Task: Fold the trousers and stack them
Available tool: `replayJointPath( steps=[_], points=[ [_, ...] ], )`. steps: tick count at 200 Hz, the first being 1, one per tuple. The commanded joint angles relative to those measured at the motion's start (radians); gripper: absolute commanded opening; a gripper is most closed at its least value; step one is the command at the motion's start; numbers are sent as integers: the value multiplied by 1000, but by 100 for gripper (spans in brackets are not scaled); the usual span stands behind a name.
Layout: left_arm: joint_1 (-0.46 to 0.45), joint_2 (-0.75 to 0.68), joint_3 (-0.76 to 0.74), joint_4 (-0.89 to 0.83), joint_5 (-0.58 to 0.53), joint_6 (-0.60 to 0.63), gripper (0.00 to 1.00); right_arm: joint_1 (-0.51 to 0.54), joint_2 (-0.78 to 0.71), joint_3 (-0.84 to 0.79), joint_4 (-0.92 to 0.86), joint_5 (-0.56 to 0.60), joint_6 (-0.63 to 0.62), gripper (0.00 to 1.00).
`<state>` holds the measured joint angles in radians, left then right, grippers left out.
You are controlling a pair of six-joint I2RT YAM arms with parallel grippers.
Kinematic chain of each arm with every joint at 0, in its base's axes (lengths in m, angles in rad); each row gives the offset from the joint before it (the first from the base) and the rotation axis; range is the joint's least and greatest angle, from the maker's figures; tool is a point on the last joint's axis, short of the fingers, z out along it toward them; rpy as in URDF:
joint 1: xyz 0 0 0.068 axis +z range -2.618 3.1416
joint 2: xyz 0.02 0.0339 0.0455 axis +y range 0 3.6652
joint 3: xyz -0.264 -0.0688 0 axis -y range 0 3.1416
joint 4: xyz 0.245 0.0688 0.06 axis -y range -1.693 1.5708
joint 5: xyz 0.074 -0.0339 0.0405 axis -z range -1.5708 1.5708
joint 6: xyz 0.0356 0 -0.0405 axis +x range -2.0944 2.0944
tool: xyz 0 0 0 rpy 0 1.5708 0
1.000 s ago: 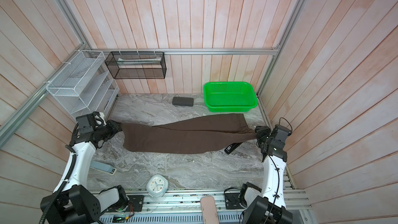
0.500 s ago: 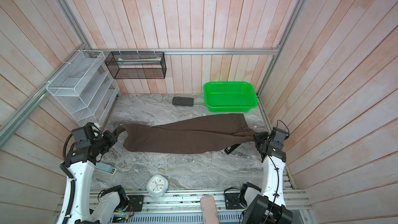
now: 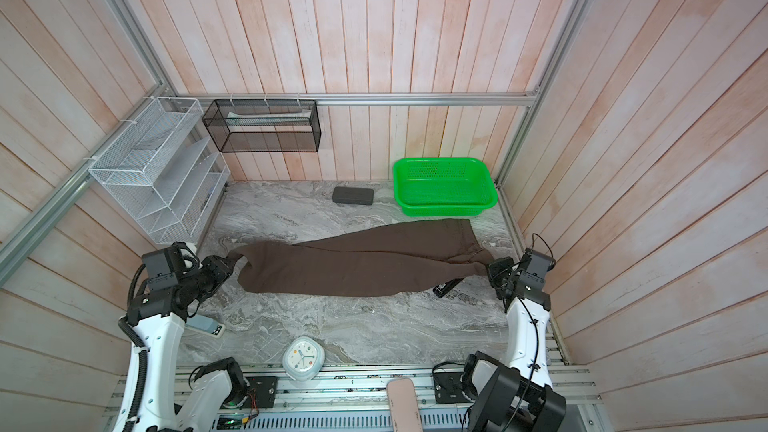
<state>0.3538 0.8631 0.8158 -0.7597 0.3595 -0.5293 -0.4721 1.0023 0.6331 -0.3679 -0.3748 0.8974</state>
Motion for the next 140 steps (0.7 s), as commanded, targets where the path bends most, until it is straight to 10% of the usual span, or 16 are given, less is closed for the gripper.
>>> replayJointPath(
  steps=[1,140],
  points=[
    [5,24,63,-9,24,4,63,-2,-26,33,-27,62,-20,0],
    [-168,291,-51,100,-80,32,72,-83,-35,33,25,146,-10,0]
  ],
)
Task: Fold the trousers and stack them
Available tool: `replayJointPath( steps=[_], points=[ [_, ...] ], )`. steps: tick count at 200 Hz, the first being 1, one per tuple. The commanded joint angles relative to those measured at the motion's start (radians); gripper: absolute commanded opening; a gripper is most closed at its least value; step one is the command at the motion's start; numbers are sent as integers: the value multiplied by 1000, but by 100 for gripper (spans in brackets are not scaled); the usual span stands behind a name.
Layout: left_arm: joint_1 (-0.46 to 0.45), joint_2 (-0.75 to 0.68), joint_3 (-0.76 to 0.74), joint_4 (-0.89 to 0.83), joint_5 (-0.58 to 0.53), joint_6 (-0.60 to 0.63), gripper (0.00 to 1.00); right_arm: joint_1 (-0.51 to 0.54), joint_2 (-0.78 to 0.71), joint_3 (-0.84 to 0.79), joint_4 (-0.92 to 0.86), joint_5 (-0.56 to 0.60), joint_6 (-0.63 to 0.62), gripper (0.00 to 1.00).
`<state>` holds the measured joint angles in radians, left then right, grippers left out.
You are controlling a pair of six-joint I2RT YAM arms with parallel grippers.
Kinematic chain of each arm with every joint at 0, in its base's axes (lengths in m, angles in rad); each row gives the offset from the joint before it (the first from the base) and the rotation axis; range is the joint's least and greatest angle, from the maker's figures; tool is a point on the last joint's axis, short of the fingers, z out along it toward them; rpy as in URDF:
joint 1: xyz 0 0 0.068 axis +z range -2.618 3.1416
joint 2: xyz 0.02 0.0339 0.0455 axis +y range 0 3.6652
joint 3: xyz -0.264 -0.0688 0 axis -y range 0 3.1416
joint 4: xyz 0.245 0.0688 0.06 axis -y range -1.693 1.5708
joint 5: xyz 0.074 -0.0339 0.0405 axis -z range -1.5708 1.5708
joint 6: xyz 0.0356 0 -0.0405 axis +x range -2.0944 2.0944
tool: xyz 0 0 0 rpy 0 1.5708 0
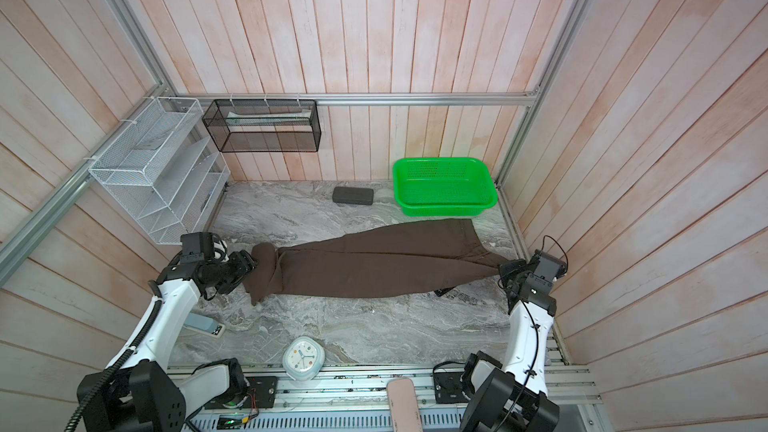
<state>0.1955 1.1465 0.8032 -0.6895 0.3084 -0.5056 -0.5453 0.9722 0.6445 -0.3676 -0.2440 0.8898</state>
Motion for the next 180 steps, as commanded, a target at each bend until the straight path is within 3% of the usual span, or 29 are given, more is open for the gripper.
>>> replayJointPath(
  steps=[1,67,86,108,127,140,180],
  points=[
    [-10,7,-41,29,-28,9,72,-9,-5,21,27,15,-2,0],
    [-74,104,-95,93,-40,-8,71,-9,-15,0,47,-6,17,0],
    [-79,108,-107,114,-57,-24,53,-9,-16,3,50,-10,22,0],
    [-79,91,-99,114,-96,-36,21,-9,-16,7,50,-17,28,0],
    [-79,57,-71,86,-125,-42,7,-9,-19,16,47,-19,29,0],
    [-79,23,-29,53,-164,-40,0,-8,-22,20,46,-18,32,0],
    [-57,-37,221,-62,-307,18,0,-28,-30,38,39,-10,44,0]
  ],
)
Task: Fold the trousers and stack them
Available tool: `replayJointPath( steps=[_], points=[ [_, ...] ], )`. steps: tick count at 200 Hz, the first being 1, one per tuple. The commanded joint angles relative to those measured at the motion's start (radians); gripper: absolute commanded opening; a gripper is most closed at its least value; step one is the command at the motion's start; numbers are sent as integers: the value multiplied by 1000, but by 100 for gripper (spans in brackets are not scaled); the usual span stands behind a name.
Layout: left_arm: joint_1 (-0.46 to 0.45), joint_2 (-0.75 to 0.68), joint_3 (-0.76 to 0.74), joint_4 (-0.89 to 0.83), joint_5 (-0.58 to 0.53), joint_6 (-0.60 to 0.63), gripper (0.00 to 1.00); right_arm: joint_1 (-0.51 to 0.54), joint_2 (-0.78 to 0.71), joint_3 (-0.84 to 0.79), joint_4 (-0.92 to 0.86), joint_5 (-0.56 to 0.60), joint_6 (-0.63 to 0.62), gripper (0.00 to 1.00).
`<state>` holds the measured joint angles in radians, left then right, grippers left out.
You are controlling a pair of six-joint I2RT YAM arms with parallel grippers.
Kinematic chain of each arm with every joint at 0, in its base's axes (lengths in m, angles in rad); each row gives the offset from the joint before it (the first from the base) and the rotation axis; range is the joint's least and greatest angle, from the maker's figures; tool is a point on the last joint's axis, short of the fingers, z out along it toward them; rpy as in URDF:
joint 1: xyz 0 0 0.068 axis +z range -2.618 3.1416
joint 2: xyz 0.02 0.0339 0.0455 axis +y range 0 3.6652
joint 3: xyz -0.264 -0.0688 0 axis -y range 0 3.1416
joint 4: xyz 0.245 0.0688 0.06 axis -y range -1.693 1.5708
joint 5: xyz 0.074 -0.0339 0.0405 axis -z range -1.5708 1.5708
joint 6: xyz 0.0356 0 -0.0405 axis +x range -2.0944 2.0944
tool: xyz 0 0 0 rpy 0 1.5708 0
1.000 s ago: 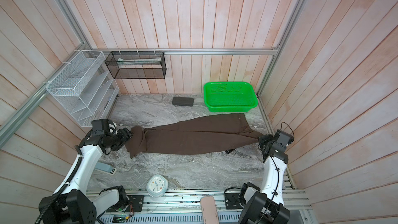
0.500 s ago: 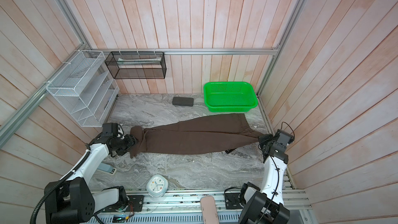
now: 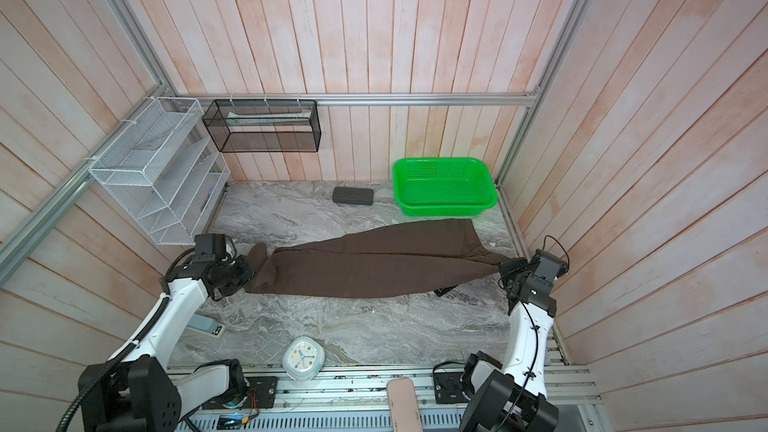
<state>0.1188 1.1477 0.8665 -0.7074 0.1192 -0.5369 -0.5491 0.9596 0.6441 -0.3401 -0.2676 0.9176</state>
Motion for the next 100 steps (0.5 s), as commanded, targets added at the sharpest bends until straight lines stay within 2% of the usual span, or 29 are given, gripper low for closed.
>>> replayJointPath(
  steps=[1,31,59,91,100],
  points=[
    [21,-37,166,-46,-119,51,0,-25,-18,39,12,13,17,0],
    [103,43,350,-65,-98,100,4,-33,-5,73,26,-13,50,0],
    [145,134,427,-53,-65,123,6,-35,-2,124,14,-10,61,0],
    [145,207,361,-17,8,126,29,-35,-13,113,7,-3,60,0],
    [144,207,327,-5,10,122,39,-38,-19,100,7,-2,60,0]
  ],
)
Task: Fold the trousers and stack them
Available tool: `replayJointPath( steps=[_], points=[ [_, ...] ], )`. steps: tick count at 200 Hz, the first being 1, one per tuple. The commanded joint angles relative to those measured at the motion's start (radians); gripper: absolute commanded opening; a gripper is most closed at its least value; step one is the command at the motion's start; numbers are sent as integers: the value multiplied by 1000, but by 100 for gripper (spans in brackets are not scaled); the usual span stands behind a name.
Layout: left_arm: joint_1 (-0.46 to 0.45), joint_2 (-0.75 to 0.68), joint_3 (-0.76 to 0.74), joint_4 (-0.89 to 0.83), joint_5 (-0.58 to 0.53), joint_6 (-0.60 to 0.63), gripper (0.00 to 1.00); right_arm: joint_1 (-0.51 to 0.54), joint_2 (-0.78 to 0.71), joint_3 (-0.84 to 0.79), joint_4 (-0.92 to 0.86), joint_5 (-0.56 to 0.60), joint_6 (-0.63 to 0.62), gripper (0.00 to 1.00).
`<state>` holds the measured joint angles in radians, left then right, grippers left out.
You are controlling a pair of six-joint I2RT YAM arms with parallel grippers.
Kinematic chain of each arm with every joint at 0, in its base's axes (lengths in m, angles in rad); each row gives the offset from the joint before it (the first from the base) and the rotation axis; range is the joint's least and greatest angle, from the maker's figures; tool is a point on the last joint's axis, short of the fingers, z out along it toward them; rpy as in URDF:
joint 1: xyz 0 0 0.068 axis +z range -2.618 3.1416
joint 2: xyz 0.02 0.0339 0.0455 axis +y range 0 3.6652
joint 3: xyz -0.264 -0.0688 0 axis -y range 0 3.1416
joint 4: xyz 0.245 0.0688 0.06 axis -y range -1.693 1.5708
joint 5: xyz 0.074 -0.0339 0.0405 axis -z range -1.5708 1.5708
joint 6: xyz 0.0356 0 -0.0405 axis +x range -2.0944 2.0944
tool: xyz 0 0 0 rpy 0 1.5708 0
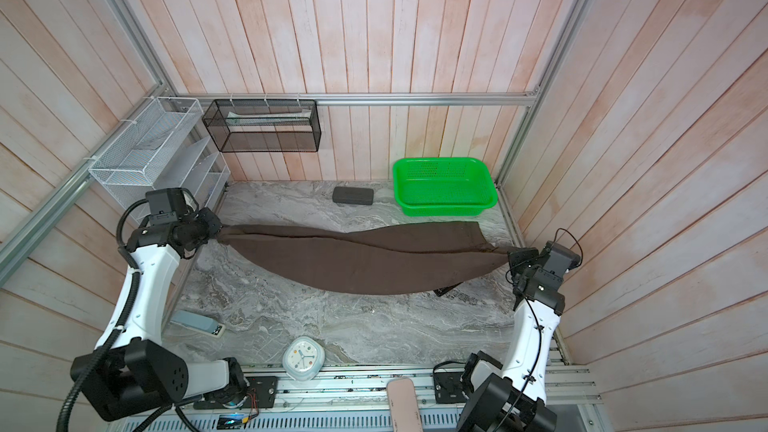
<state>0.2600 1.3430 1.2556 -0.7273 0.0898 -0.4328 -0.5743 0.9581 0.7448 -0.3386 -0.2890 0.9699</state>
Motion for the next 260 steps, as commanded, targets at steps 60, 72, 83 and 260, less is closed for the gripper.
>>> replayJointPath(
  steps=[60,72,83,260],
  points=[
    [1,-70,-151,-43,120,23,73,-28,-42,-28,0,25,-4,0],
    [-13,-102,-197,-36,159,-9,72,-27,-45,-31,4,23,-2,0],
    [-52,-126,-261,-7,176,-56,71,-27,-47,-39,12,21,2,0],
    [-28,-163,-771,573,51,-690,63,-26,5,-66,91,-54,18,0]
  ],
)
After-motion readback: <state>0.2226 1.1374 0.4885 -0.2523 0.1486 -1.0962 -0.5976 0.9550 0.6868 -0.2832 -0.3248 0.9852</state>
